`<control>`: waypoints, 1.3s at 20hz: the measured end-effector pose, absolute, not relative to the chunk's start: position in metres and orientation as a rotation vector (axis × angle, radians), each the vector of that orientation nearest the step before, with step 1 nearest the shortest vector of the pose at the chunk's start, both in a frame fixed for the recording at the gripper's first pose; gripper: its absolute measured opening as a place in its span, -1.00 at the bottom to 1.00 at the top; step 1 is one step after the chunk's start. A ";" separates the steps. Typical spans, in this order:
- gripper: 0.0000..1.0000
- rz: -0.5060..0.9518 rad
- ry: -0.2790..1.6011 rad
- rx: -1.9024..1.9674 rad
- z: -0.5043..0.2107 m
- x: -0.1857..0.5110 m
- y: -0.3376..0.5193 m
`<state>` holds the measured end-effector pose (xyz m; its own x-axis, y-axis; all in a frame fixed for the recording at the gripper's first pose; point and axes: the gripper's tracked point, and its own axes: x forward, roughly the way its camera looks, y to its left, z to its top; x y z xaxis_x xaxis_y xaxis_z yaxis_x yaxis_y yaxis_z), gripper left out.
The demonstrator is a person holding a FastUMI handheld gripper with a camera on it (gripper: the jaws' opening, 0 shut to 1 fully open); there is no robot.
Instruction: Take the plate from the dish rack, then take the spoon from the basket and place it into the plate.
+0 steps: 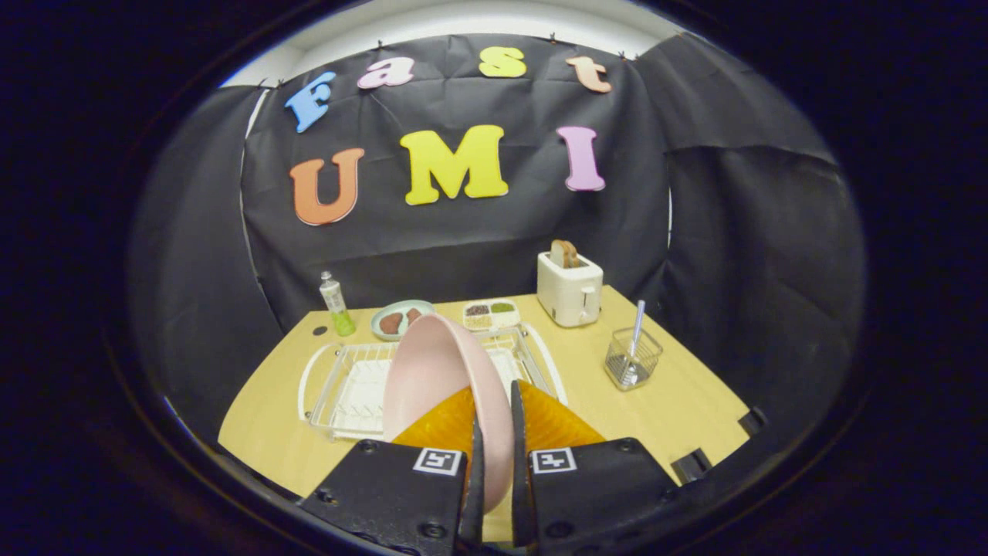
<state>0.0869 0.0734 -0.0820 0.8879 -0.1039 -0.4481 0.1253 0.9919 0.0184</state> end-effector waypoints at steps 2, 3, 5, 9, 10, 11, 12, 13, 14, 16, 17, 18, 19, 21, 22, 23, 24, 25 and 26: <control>-0.61 -0.115 0.516 0.052 -0.117 0.071 0.063; -0.61 -0.107 0.540 0.053 -0.132 0.064 0.062; -0.61 -0.094 0.574 0.060 -0.154 0.060 0.060; -0.61 -0.073 0.610 0.100 -0.188 0.061 0.051; -0.61 -0.071 0.612 0.097 -0.194 0.064 0.044; -0.61 -0.065 0.604 0.112 -0.198 0.065 0.038; -0.61 -0.051 0.601 0.119 -0.201 0.067 0.034; -0.61 -0.044 0.609 0.127 -0.211 0.069 0.028; -0.60 -0.042 0.621 0.147 -0.219 0.071 0.022; -0.56 -0.033 0.660 0.184 -0.241 0.071 0.011; -0.52 -0.028 0.673 0.198 -0.249 0.072 0.006; -0.50 -0.024 0.683 0.204 -0.256 0.073 0.002; -0.45 -0.020 0.692 0.206 -0.262 0.073 0.000; -0.39 -0.005 0.686 0.207 -0.266 0.074 -0.002; -0.37 0.004 0.681 0.207 -0.264 0.075 -0.003; -0.36 0.012 0.677 0.201 -0.263 0.076 -0.003; -0.35 0.008 0.664 0.189 -0.258 0.079 -0.006; -0.36 -0.010 0.642 0.169 -0.251 0.081 -0.016; -0.40 -0.021 0.620 0.149 -0.247 0.086 -0.024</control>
